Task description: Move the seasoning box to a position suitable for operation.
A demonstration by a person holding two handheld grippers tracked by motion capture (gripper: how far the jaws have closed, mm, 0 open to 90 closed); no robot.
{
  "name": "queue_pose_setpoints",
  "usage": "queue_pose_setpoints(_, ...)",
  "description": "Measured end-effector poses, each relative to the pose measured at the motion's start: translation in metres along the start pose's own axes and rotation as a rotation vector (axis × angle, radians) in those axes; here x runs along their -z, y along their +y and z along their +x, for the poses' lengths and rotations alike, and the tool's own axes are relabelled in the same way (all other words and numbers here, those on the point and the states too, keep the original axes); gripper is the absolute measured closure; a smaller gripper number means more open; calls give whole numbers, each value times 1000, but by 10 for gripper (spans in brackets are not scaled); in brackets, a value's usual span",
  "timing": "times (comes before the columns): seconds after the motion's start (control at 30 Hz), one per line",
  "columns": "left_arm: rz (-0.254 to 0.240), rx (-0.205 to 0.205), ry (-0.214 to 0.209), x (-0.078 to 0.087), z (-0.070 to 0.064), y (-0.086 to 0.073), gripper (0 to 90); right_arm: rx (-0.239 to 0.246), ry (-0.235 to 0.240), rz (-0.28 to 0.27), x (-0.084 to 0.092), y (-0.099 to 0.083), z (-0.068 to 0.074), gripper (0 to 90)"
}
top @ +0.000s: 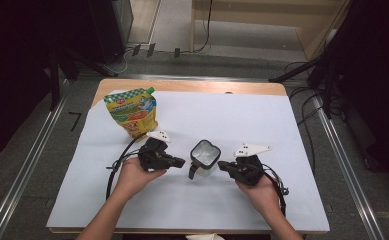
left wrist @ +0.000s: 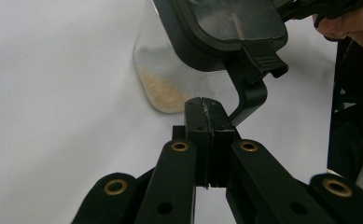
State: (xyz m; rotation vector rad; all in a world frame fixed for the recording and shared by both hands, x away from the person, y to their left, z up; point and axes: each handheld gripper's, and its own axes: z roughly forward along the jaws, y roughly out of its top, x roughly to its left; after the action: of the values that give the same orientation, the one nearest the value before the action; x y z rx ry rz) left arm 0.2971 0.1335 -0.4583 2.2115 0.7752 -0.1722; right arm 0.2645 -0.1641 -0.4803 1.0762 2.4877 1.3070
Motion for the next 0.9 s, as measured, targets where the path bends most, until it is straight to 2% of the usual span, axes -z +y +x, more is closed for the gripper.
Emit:
queue_pose_setpoints(0.23, 10, -21, 12, -4, -4, 0, 900, -39, 3, -5, 1, 2, 0, 900)
queue_pose_setpoints(0.47, -3, -19, 1, -6, -5, 1, 900, -47, -1, -11, 0, 4, 0, 900)
queue_pose_setpoints(0.9, -5, -48, -8, -12, -15, 4, 900, -55, -18, -18, -1, 5, -2, 900)
